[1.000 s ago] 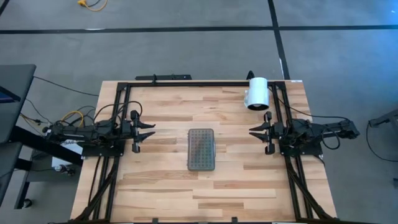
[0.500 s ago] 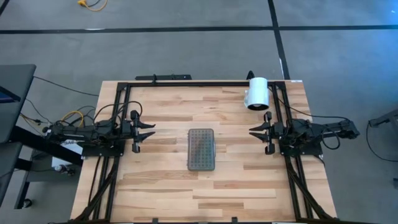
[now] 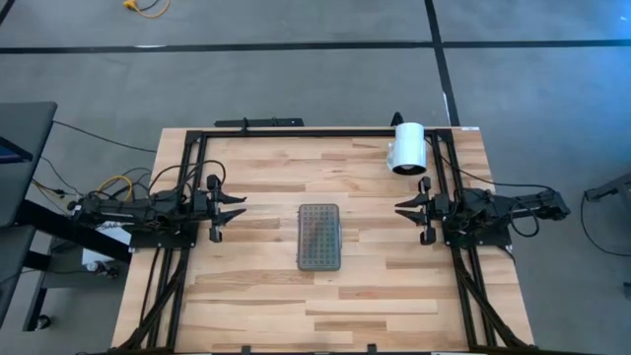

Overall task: Pick & place school supplies into a supply box
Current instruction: Return to home position

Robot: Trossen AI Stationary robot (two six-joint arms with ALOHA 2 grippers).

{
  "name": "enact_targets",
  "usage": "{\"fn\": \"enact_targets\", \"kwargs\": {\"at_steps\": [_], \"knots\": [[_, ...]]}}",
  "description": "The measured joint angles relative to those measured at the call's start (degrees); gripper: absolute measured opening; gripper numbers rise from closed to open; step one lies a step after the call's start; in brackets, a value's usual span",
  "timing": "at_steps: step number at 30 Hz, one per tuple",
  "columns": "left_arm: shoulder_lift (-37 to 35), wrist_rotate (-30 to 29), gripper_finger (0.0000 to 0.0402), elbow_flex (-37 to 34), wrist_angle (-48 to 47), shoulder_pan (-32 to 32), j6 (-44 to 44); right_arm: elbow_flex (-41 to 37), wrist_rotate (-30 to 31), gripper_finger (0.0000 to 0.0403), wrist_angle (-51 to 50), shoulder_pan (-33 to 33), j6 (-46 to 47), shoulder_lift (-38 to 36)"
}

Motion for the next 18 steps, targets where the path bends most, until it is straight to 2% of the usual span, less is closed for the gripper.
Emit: {"fn": "enact_targets", "kwargs": {"at_steps": [18], "knots": [[0.0,0.01,0.0113,0.01,0.0,0.0,0.39,0.0,-0.01,0.0063,0.0,0.0,0.0,0.0]]}}
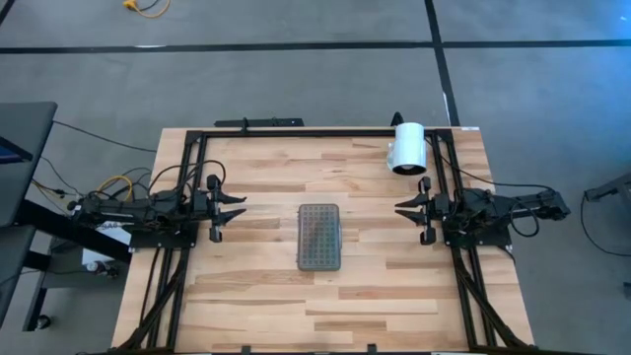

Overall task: Pick & place school supplies into a supply box
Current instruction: Return to home position

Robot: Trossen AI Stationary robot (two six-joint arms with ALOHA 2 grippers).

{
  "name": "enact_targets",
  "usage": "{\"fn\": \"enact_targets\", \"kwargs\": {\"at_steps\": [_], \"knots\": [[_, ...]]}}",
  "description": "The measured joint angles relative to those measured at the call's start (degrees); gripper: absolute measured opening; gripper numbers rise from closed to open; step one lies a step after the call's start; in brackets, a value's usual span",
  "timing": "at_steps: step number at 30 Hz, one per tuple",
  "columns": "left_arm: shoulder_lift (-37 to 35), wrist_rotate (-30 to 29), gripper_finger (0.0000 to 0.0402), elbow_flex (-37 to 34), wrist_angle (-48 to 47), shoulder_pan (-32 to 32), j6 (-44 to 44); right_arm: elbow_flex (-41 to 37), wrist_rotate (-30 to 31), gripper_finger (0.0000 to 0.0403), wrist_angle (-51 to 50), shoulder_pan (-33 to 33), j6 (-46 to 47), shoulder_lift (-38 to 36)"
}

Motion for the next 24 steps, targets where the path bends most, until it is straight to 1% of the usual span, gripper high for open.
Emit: {"fn": "enact_targets", "kwargs": {"at_steps": [24], "knots": [[0.0,-0.01,0.0113,0.0,0.0,0.0,-0.44,-0.01,0.0,0.0063,0.0,0.0,0.0,0.01]]}}
